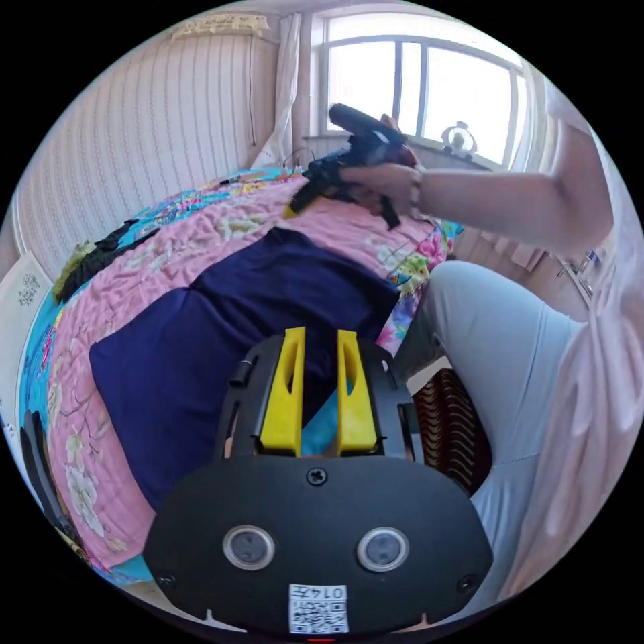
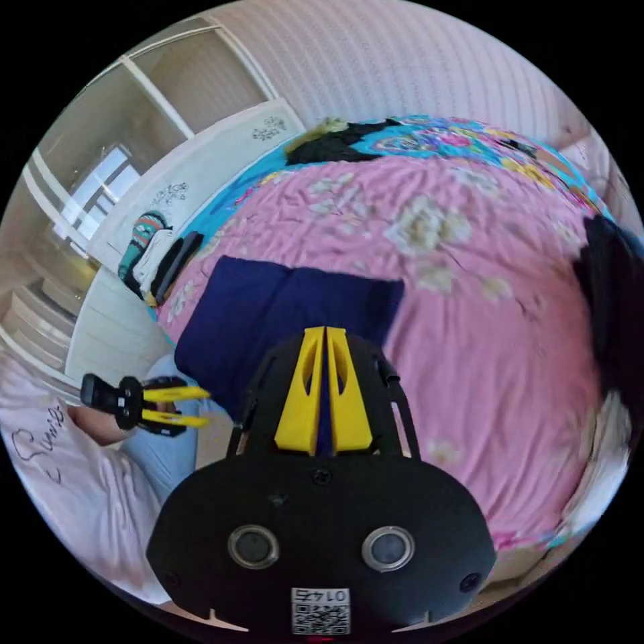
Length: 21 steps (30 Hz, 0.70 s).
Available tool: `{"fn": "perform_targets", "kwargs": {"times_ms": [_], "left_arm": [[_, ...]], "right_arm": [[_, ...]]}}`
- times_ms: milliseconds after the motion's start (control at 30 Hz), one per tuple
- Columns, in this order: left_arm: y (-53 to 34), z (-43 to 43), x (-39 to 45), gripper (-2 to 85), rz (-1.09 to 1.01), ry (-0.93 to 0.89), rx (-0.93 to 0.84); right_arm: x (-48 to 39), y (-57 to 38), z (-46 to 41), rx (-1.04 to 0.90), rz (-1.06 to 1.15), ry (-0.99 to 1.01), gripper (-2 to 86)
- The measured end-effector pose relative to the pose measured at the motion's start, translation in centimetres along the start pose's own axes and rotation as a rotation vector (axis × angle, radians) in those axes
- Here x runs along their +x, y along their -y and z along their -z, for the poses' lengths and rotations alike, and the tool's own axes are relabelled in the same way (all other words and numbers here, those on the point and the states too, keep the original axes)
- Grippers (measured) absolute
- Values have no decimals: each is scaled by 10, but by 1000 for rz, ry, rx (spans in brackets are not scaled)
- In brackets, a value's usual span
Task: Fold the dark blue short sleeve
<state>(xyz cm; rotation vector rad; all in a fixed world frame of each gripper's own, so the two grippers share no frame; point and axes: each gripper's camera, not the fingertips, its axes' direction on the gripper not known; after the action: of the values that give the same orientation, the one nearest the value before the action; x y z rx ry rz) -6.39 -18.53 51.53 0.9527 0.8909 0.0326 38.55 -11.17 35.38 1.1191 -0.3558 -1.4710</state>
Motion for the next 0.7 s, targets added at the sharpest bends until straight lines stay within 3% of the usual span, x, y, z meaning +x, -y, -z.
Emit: {"fn": "perform_targets", "kwargs": {"times_ms": [100,300,467,600,700], "left_arm": [[10,-17,14,135,17,-44,16],[32,-61,62,144,-123,-78,-42],[44,-89,87,152,-187,-90,-95],[52,-102,89,65,-166,-59,-112],[58,-100,77,20,-70,-76,-126]], "right_arm": [[31,-47,19,-148,-132,24,87],[53,-78,9,-341,-264,147,65],[62,-65,40,-259,-242,221,22],[75,-52,71,-179,-179,495,31],[99,-44,88,-119,-172,456,82]]}}
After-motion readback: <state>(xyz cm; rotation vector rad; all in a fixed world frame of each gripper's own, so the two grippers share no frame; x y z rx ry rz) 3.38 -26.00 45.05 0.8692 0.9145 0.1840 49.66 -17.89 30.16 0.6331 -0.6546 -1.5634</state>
